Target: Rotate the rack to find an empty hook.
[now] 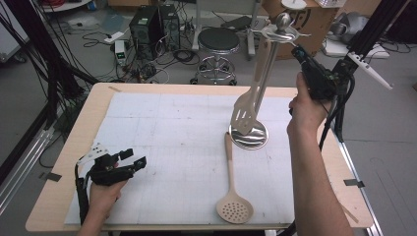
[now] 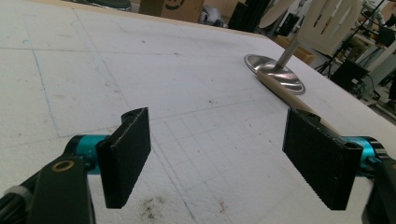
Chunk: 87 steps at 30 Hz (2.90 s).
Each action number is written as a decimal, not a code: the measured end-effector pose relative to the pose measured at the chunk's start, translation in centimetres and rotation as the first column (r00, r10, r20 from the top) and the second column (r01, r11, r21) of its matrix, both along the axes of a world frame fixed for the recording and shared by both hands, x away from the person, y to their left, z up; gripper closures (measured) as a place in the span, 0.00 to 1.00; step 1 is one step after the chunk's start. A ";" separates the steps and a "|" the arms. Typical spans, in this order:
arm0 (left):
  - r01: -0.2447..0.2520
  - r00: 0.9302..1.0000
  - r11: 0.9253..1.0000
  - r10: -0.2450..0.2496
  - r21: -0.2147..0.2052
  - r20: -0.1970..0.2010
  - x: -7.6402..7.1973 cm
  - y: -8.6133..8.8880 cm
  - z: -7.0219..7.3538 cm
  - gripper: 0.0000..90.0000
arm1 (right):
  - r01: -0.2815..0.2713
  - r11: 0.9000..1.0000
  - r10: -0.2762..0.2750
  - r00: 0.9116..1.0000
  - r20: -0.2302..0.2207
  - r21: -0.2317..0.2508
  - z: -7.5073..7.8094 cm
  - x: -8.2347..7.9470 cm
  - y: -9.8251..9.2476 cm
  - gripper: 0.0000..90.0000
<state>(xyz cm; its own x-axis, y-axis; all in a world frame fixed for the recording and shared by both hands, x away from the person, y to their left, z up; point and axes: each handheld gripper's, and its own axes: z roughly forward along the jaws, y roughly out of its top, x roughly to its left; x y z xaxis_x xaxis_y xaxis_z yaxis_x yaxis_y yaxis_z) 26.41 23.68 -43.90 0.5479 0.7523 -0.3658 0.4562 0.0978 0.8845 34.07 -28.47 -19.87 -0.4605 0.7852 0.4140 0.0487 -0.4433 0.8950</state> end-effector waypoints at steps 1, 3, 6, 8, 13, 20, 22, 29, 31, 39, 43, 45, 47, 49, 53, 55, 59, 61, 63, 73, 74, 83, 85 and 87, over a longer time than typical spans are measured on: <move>0.000 1.000 1.000 0.000 0.000 0.001 0.0 0.0 0.0 0.27 | -0.001 1.000 0.001 1.000 0.003 -0.002 0.0 0.0 0.1 1.00; 0.001 1.000 1.000 -0.001 0.000 -0.001 0.0 -0.1 0.0 0.27 | -0.002 1.000 0.002 1.000 0.003 -0.008 0.1 -0.1 0.3 1.00; -0.003 1.000 1.000 0.003 -0.001 -0.001 0.0 0.0 0.0 0.27 | -0.006 1.000 0.006 1.000 0.005 -0.017 0.1 -0.1 0.5 1.00; -0.004 1.000 1.000 0.004 -0.003 0.000 0.0 0.0 -0.1 0.27 | -0.013 1.000 0.013 1.000 0.003 -0.014 0.1 -0.2 0.7 1.00; 0.000 1.000 1.000 0.000 0.001 -0.001 0.0 -0.1 0.0 0.27 | -0.025 0.999 0.026 1.000 0.012 -0.024 0.1 -0.3 1.4 1.00; -0.005 1.000 1.000 0.005 -0.002 0.001 0.0 0.0 0.0 0.27 | -0.038 0.997 0.039 0.999 0.024 -0.062 0.6 -0.3 2.9 1.00; -0.005 1.000 1.000 0.005 -0.006 -0.001 0.0 0.0 0.0 0.27 | -0.046 0.997 0.047 0.999 0.018 -0.061 0.6 -0.2 3.3 1.00; -0.005 1.000 1.000 0.005 -0.007 0.000 0.0 0.1 0.0 0.27 | -0.056 0.996 0.056 0.998 0.007 -0.071 0.7 0.4 4.5 1.00; -0.005 1.000 1.000 0.005 -0.010 0.001 0.0 0.1 0.0 0.27 | -0.060 0.996 0.060 0.998 0.003 -0.071 0.7 0.6 4.7 1.00; -0.009 1.000 1.000 0.009 -0.010 0.005 0.0 0.2 0.1 0.27 | -0.068 0.995 0.068 0.998 -0.008 -0.072 0.8 1.3 5.5 1.00; -0.007 1.000 1.000 0.007 -0.007 0.004 0.0 0.2 0.0 0.27 | -0.074 0.994 0.073 0.997 -0.015 -0.077 0.9 1.6 5.6 1.00; -0.008 1.000 1.000 0.008 -0.007 0.005 0.0 0.2 0.0 0.27 | -0.075 0.994 0.074 0.997 -0.018 -0.079 0.9 1.7 5.7 1.00; -0.007 1.000 1.000 0.007 -0.007 0.004 0.0 0.2 0.0 0.27 | -0.080 0.994 0.078 0.997 -0.023 -0.074 1.0 1.6 5.6 1.00; -0.003 1.000 1.000 0.003 -0.003 0.002 0.0 0.2 0.0 0.27 | -0.081 0.993 0.080 0.997 -0.018 -0.089 1.0 1.4 5.6 1.00; -0.002 1.000 1.000 0.002 -0.004 0.003 0.0 0.1 0.0 0.27 | -0.070 0.994 0.069 0.998 -0.011 -0.086 0.8 1.0 4.9 1.00; -0.003 1.000 1.000 0.003 -0.005 0.004 -0.1 0.1 0.1 0.27 | -0.060 0.995 0.059 0.998 -0.016 -0.081 0.6 0.9 4.4 1.00; -0.004 1.000 1.000 0.004 -0.005 0.005 0.0 0.1 0.1 0.27 | -0.046 0.997 0.044 0.999 -0.029 -0.063 0.0 0.8 3.3 1.00; -0.004 1.000 1.000 0.004 -0.005 0.005 -0.1 0.1 0.1 0.27 | -0.036 0.998 0.034 0.999 -0.033 -0.050 -0.4 0.8 2.7 1.00; -0.003 1.000 1.000 0.003 -0.005 0.001 0.0 0.0 0.0 0.27 | -0.024 0.999 0.023 0.999 -0.036 -0.025 -0.7 0.8 1.9 1.00; -0.002 1.000 1.000 0.002 0.001 0.001 0.0 0.0 0.0 0.27 | 0.010 1.000 -0.010 1.000 0.011 -0.025 0.3 0.0 0.7 1.00; -0.003 1.000 1.000 0.003 -0.001 0.000 0.0 0.0 0.0 0.27 | 0.008 0.999 -0.007 1.000 0.015 -0.038 0.4 -0.2 0.9 1.00; -0.001 1.000 1.000 0.001 0.000 0.001 0.0 0.0 0.0 0.27 | 0.016 0.998 -0.015 1.000 0.018 -0.057 0.5 -0.5 1.7 1.00; -0.001 1.000 1.000 0.001 0.001 0.001 0.0 -0.1 0.0 0.27 | 0.013 0.998 -0.011 1.000 0.028 -0.065 0.5 -0.4 1.9 1.00; -0.002 1.000 1.000 0.002 -0.003 0.000 0.0 -0.1 0.0 0.27 | 0.004 0.998 -0.002 1.000 0.026 -0.067 0.5 -0.4 2.3 1.00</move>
